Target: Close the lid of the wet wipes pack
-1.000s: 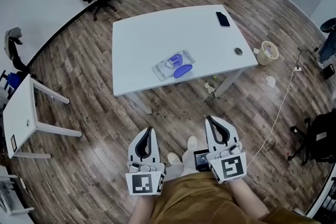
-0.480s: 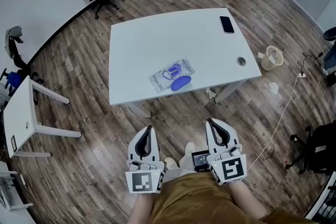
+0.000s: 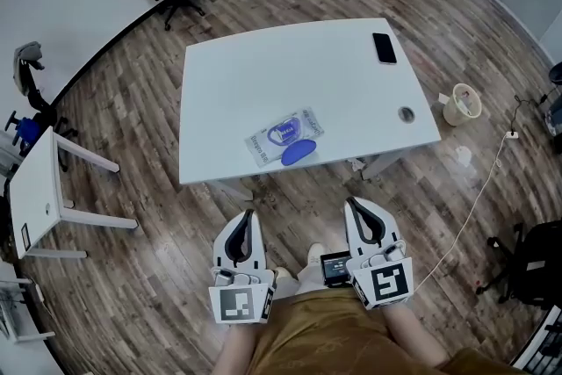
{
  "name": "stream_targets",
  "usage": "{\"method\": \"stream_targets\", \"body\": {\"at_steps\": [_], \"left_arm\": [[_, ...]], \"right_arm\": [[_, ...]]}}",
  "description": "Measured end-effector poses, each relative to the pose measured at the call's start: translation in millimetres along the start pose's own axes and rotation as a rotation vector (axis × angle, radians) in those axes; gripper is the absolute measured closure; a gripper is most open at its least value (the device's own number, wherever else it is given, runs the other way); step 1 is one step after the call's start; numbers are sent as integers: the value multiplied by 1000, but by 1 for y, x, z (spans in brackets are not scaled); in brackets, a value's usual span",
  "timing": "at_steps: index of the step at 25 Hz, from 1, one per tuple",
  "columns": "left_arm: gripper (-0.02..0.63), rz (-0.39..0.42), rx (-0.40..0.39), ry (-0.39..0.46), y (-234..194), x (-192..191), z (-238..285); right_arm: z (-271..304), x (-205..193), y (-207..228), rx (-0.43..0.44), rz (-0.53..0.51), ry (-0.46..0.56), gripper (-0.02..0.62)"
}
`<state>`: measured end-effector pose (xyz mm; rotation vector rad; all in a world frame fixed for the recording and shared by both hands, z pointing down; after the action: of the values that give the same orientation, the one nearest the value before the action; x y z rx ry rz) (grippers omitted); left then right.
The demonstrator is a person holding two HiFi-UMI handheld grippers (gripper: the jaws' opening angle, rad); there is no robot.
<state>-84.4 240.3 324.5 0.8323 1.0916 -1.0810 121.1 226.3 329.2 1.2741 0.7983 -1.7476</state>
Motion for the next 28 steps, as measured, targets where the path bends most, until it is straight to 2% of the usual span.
{"method": "stream_targets", "body": {"at_steps": [13,28], "left_arm": [[601,0,-9,-12,7,0,12],[601,-30,-66,-24,-40,2,61]], "right_arm": [[5,-5,13,-6,12,-16,586],[59,9,7,-58,14,-49,586]]}}
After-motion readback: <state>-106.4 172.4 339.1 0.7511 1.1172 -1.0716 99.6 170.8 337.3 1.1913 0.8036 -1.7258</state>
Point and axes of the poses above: the fingertips, and each gripper's own axes: z forward along the fingers, y to its right, x out of its top, the point moved 5 cm from there along -z, backward along the fingers, and after that the axes turned 8 degrees about -y, right-handed, at the moved point
